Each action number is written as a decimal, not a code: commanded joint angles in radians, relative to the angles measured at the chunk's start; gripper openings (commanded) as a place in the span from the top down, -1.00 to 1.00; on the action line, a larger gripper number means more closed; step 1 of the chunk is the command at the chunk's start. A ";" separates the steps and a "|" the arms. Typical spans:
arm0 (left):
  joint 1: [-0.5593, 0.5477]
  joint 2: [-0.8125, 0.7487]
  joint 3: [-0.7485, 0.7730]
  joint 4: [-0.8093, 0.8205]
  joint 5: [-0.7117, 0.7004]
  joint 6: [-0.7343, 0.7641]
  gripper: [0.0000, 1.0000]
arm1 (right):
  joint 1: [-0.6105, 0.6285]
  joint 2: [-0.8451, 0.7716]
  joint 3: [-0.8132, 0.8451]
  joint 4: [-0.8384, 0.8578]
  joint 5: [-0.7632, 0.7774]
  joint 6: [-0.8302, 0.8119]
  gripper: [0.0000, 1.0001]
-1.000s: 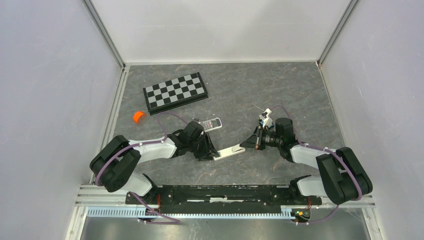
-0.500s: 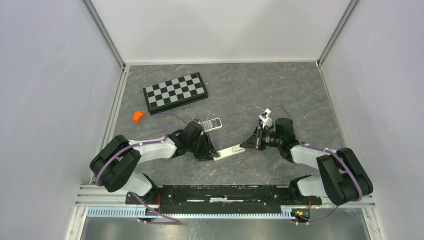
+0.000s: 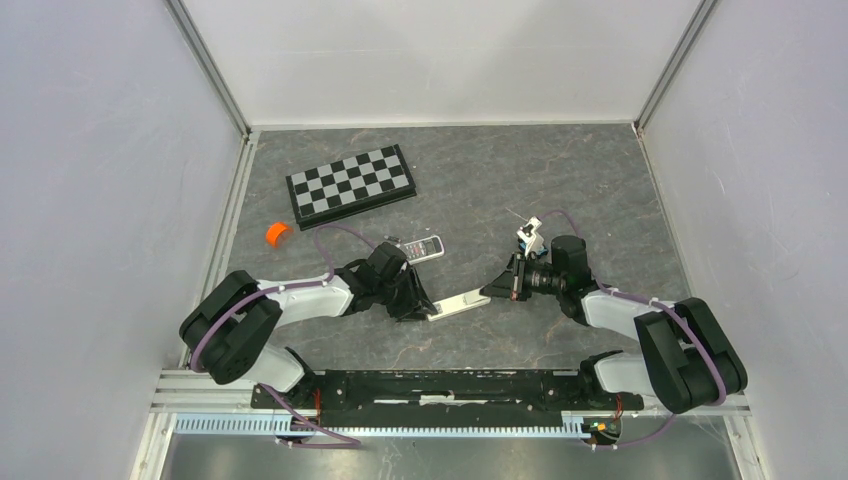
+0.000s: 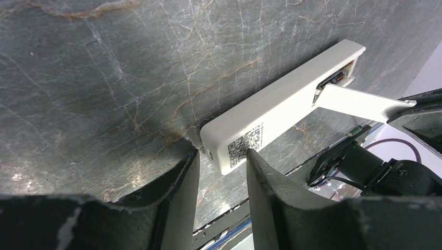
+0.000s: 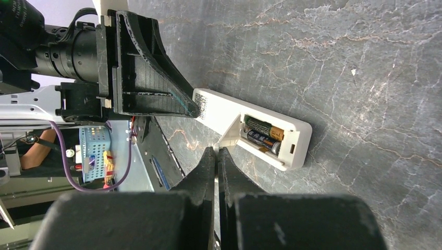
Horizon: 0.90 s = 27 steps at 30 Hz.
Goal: Load the batteries into the remote control
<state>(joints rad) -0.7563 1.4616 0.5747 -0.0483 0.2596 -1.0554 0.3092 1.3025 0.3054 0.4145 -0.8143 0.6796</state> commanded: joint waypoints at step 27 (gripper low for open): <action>0.005 0.017 0.014 -0.068 -0.051 0.039 0.17 | -0.002 0.018 0.016 0.036 -0.078 -0.073 1.00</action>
<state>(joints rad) -0.7547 1.4620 0.5758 -0.0597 0.2558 -1.0538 0.3092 1.3403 0.3054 0.4706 -0.8677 0.6659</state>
